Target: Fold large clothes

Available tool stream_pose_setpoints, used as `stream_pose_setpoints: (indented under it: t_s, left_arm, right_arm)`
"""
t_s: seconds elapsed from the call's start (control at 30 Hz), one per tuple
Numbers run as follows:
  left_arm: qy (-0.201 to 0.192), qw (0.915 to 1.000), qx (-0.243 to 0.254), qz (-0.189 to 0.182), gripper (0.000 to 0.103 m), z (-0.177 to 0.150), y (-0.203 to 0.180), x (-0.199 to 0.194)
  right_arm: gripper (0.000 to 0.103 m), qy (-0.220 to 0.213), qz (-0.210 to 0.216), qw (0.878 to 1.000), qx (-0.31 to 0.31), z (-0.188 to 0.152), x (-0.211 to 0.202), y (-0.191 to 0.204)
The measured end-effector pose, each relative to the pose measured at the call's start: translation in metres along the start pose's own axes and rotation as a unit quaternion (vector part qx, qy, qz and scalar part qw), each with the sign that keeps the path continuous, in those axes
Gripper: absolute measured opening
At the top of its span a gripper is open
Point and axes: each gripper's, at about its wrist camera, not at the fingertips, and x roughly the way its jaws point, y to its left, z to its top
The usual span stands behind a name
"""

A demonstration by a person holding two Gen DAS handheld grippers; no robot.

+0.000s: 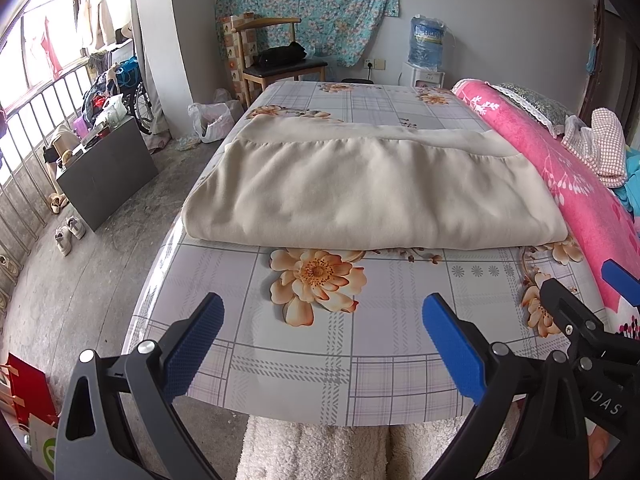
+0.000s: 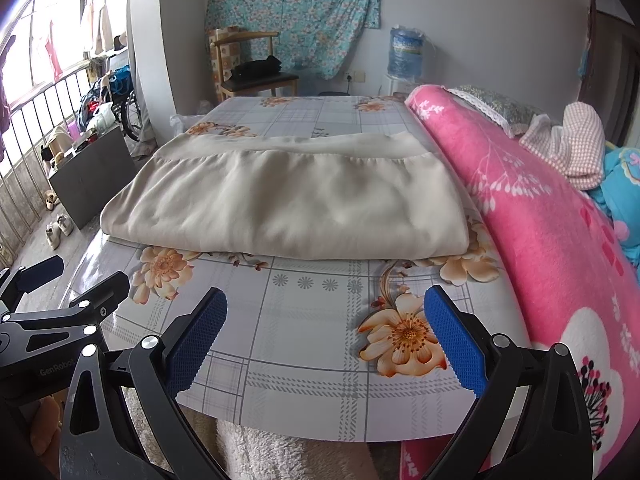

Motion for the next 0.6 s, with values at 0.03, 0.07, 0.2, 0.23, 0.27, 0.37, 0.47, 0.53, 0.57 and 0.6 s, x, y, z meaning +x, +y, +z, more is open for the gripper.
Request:
stream_pose_setpoints:
  t_s: [0.03,0.07,0.2,0.23,0.27,0.37,0.47,0.53,0.57,0.6]
  left_arm:
    - [0.000,1.0000,0.000,0.000,0.098,0.0001,-0.0001,0.0000]
    - [0.000,1.0000,0.001,0.000,0.098,0.0001,-0.0001,0.0001]
    - [0.001,1.0000,0.001,0.000,0.098,-0.0001,0.0001,0.0003]
    - [0.001,1.0000,0.000,0.000,0.098,-0.0002,0.0003,0.0002]
    - [0.001,1.0000,0.000,0.000,0.098,-0.0001,0.0001,0.0002]
    - [0.000,1.0000,0.001,0.000,0.098,-0.0002,0.0002,0.0002]
    - [0.001,1.0000,0.000,0.001,0.098,-0.0004,0.0002,0.0005]
    - [0.001,1.0000,0.000,0.001,0.098,-0.0006,0.0005,0.0004]
    - [0.001,1.0000,0.000,0.000,0.098,-0.0004,0.0004,0.0004]
    - [0.001,1.0000,0.000,0.001,0.098,-0.0003,0.0004,0.0004]
  right_arm:
    - [0.095,0.000,0.001,1.000,0.000,0.0000,-0.0001,-0.0002]
    - [0.095,0.000,0.000,1.000,0.000,0.0000,-0.0001,0.0002]
    - [0.095,0.000,0.000,1.000,0.000,0.0001,-0.0004,0.0007]
    - [0.095,0.000,0.000,1.000,0.000,0.0001,-0.0004,0.0008]
    - [0.095,0.000,0.000,1.000,0.000,0.0001,-0.0006,0.0007]
    - [0.095,0.000,0.000,1.000,0.000,0.0002,-0.0005,0.0009]
    - [0.095,0.000,0.000,1.000,0.000,0.0001,-0.0006,0.0007]
    - [0.095,0.000,0.000,1.000,0.000,0.0002,-0.0005,0.0008]
    - [0.095,0.000,0.000,1.000,-0.001,0.0002,-0.0005,0.0007]
    - [0.095,0.000,0.000,1.000,-0.001,-0.0006,-0.0003,0.0000]
